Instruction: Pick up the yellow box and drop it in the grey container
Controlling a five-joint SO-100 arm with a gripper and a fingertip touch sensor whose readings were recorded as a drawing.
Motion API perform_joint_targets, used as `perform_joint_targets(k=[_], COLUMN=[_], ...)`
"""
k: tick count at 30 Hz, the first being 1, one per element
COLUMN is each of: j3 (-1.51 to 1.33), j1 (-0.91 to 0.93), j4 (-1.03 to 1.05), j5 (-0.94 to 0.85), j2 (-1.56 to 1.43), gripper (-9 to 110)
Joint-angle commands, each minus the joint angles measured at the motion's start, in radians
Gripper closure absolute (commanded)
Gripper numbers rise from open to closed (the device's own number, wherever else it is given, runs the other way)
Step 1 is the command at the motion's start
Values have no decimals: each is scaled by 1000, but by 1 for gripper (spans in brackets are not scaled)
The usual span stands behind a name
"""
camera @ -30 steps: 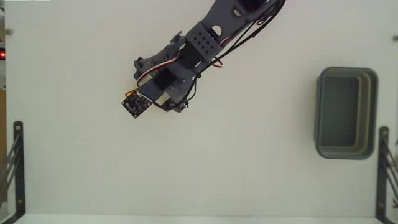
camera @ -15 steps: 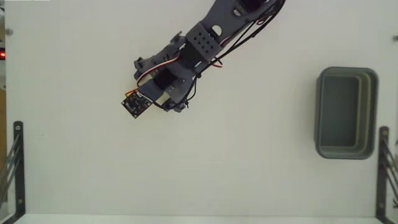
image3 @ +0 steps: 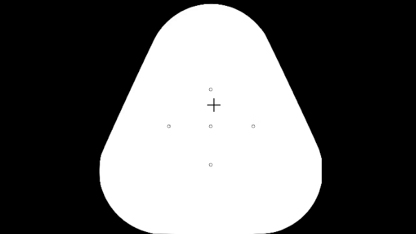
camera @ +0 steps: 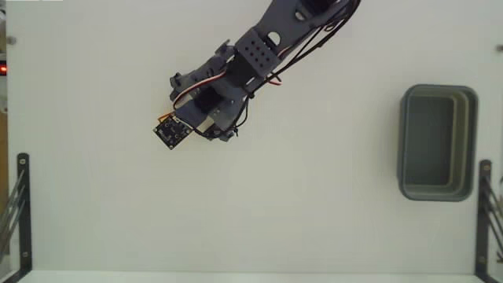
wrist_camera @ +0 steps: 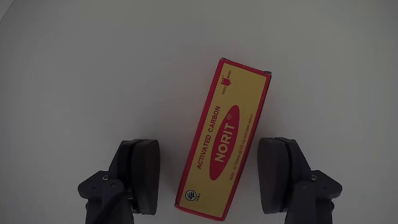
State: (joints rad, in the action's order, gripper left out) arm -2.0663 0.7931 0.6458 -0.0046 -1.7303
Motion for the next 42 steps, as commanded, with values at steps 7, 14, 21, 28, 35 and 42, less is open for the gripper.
perform_joint_targets(k=[7, 14, 21, 28, 35, 42], j3=[-1, -1, -1, -1, -1, -1], j1=[11, 11, 11, 11, 11, 11], j4=[-6, -6, -6, -6, -6, -6], j5=[5, 5, 5, 5, 5, 5], j2=[-27, -27, -27, -27, -27, -27], gripper=[8, 10, 12, 13, 15, 17])
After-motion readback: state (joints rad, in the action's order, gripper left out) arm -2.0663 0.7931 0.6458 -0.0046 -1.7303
